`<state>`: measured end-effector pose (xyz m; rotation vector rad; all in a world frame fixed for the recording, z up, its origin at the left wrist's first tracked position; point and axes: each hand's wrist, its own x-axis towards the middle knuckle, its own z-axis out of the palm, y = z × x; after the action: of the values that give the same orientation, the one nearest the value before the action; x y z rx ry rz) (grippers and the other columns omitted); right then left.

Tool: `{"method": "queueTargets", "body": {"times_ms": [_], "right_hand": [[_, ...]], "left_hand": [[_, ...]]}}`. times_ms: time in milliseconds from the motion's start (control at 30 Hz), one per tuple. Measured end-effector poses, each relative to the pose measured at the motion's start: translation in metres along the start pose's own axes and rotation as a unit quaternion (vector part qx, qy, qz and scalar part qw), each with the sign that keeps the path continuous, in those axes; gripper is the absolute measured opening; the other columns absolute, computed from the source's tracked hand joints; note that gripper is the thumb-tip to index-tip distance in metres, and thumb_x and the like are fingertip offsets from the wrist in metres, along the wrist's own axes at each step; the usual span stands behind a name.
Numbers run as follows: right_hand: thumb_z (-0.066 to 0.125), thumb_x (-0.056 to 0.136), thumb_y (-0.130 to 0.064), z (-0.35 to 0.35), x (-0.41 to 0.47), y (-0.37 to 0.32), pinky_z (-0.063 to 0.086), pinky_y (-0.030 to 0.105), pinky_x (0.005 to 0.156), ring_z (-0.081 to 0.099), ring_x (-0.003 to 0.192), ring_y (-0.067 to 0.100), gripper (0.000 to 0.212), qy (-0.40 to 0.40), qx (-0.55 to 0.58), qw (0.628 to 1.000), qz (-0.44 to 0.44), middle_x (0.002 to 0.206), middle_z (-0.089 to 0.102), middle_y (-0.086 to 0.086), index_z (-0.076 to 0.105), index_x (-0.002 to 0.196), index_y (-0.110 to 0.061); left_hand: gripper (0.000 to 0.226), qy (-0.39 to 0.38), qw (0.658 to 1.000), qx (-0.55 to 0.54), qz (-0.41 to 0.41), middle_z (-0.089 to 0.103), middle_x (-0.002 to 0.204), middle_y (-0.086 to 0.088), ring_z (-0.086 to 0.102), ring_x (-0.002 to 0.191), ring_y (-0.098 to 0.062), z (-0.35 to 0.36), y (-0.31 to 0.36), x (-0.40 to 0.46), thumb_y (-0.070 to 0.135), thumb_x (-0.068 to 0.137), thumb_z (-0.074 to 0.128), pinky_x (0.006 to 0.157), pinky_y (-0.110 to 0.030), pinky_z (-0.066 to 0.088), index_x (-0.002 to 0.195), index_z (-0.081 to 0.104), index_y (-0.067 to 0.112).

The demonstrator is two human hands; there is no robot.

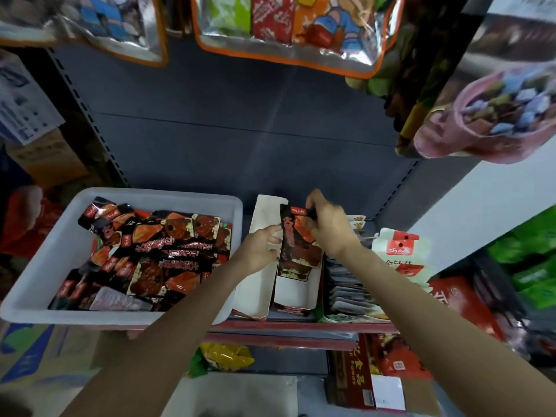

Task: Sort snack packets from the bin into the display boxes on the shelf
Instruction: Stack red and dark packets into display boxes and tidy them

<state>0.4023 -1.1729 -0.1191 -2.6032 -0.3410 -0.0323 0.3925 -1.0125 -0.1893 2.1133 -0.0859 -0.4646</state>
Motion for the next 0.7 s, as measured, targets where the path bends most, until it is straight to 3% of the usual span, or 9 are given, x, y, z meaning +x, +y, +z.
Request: {"method": "queueTargets", "body": {"times_ms": [133, 300, 567, 700], "right_hand": [[0.050, 0.091, -0.008, 0.014, -0.002, 0.006, 0.046, 0.035, 0.066, 0.061, 0.085, 0.035, 0.023, -0.074, -0.087, 0.993, 0.004, 0.095, 0.063, 0.016, 0.048, 0.114, -0.008], [0.048, 0.092, -0.011, 0.025, -0.001, 0.002, 0.048, 0.038, 0.080, 0.059, 0.102, 0.036, 0.031, -0.165, -0.240, 0.956, 0.019, 0.113, 0.060, 0.016, 0.053, 0.122, -0.012], [0.048, 0.093, -0.009, 0.030, -0.005, 0.001, 0.048, 0.038, 0.080, 0.059, 0.106, 0.032, 0.033, -0.144, -0.260, 0.955, 0.019, 0.118, 0.058, 0.012, 0.047, 0.126, -0.014], [0.049, 0.089, -0.002, 0.034, -0.007, 0.004, 0.048, 0.037, 0.083, 0.052, 0.111, 0.029, 0.042, -0.072, -0.208, 0.975, -0.008, 0.121, 0.050, 0.010, 0.047, 0.129, -0.014]], "left_hand": [[0.066, -0.002, 1.000, -0.022, -0.016, 0.058, 0.124, -0.011, 0.058, 0.111, -0.027, 0.000, -0.002, 0.004, -0.007, 0.085, 0.057, 0.097, -0.037, 0.048, 0.142, 0.039, 0.019], [0.065, -0.001, 1.000, -0.007, -0.013, 0.058, 0.125, -0.009, 0.057, 0.110, -0.024, 0.000, -0.003, 0.005, -0.007, 0.084, 0.058, 0.091, -0.028, 0.048, 0.141, 0.041, 0.018], [0.057, 0.002, 1.000, 0.013, 0.003, 0.059, 0.127, -0.005, 0.056, 0.112, -0.021, -0.003, -0.004, 0.002, 0.000, 0.088, 0.058, 0.087, -0.022, 0.042, 0.139, 0.043, 0.020], [0.045, 0.054, 0.998, 0.018, 0.025, 0.060, 0.125, -0.004, 0.060, 0.105, -0.018, -0.011, -0.003, -0.007, 0.007, 0.091, 0.056, 0.085, -0.021, 0.044, 0.134, 0.049, 0.019]]}}
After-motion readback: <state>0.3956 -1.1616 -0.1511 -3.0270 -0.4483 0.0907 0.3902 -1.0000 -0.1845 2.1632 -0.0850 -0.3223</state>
